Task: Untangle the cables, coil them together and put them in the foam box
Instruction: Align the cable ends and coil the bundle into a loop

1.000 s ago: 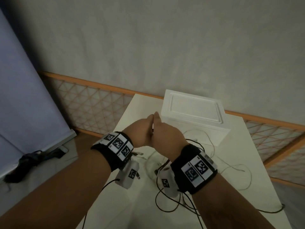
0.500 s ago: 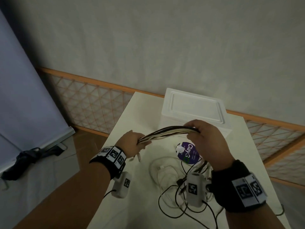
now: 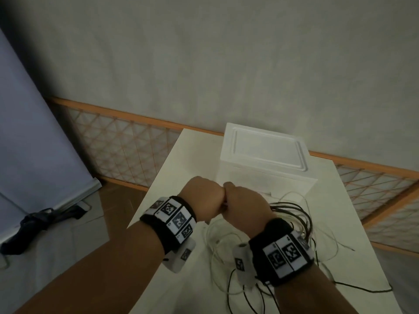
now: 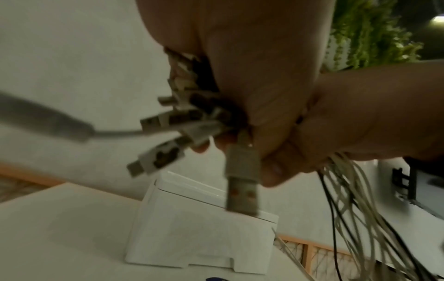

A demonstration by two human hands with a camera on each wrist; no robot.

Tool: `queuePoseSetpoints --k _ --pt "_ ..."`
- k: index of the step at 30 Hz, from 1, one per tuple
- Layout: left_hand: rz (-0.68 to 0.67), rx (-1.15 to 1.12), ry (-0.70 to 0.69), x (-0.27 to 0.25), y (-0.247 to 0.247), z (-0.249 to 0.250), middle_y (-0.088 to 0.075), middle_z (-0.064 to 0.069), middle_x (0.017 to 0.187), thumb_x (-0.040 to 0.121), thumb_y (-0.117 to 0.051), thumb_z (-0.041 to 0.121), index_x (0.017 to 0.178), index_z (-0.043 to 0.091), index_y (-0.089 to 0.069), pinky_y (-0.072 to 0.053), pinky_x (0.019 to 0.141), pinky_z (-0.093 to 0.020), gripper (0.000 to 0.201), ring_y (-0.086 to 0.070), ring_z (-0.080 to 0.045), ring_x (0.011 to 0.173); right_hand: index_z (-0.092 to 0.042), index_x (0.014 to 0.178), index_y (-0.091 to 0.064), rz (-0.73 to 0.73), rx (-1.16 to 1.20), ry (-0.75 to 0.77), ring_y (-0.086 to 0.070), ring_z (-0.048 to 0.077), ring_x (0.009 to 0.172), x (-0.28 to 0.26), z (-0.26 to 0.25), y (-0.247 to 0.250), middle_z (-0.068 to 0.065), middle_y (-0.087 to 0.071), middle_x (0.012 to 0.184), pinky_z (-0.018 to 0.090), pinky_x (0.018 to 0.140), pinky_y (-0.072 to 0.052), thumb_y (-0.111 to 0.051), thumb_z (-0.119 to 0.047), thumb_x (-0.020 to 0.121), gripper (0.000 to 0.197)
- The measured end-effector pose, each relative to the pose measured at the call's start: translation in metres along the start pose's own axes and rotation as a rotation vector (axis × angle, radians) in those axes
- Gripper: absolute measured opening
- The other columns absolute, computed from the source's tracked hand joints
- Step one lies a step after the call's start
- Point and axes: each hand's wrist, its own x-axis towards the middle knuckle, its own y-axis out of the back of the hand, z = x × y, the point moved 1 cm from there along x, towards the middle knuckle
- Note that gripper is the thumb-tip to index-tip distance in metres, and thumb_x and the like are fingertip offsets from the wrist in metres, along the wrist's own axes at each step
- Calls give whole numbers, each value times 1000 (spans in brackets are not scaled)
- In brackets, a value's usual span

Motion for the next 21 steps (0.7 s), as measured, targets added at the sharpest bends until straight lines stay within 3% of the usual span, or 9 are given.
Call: queuePoseSetpoints --k 2,4,7,9,12,15,16,18,21 --pt "-13 -253 7 -8 -3 -8 -58 4 77 82 -60 25 81 16 -58 -38 61 -27 9 -49 -15 64 -15 107 -50 -24 62 -9 -63 22 86 -3 3 -3 0 -63 92 31 66 -47 -60 -35 83 32" --pt "-45 -562 17 -16 -9 -18 -52 10 80 74 -70 21 90 20 -60 -38 63 -23 18 -48 -8 69 -19 109 -56 -34 55 14 -62 19 92 -6 0 -3 -2 -63 99 30 72 -47 -66 -47 78 43" --pt "-139 -882 16 -27 -21 -29 -54 15 76 65 -71 21 81 31 -56 -38 61 -15 24 -51 2 66 -20 103 -58 -87 15 69 -60 17 90 -8 -8 -2 -3 -63 98 28 69 -42 -66 -56 76 46" --pt "-160 -1077 53 -32 -29 -31 -60 12 77 62 -68 23 80 34 -59 -42 64 -18 23 -54 5 64 -19 96 -57 -114 -10 88 -58 17 84 -7 -11 -1 -4 -61 92 28 67 -40 -66 -59 75 46" --pt "-168 -1267 112 -38 -40 -35 -68 -4 85 58 -74 33 90 24 -66 -49 70 -30 35 -61 -12 74 -19 85 -52 -121 -45 117 -53 16 74 -6 -14 2 -6 -54 79 29 62 -37 -67 -64 71 49" --pt "-214 -1573 197 -47 -50 -41 -71 2 84 53 -81 50 100 13 -65 -51 70 -23 62 -64 -11 78 -19 76 -50 -78 -57 125 -51 17 71 -8 -10 4 -8 -46 67 29 60 -38 -64 -60 72 43" --pt "-236 -1748 263 -49 -54 -42 -72 2 88 54 -80 61 103 12 -65 -53 72 -26 70 -66 -13 82 -20 73 -48 -50 -66 124 -51 18 71 -7 -8 5 -8 -43 65 28 61 -38 -62 -58 75 40" --pt "-247 -2075 415 -54 -57 -40 -72 -4 101 71 -54 74 109 13 -65 -54 78 -39 73 -66 -20 91 -22 69 -47 -12 -71 111 -53 18 72 -6 -4 7 -8 -44 65 27 61 -37 -58 -59 77 39" --pt "-176 -2343 558 -56 -59 -26 -68 -13 111 79 -36 67 115 13 -66 -50 89 -50 71 -65 -29 95 -23 69 -48 14 -46 70 -52 15 70 -1 -2 9 -7 -48 67 27 58 -36 -57 -61 78 40"
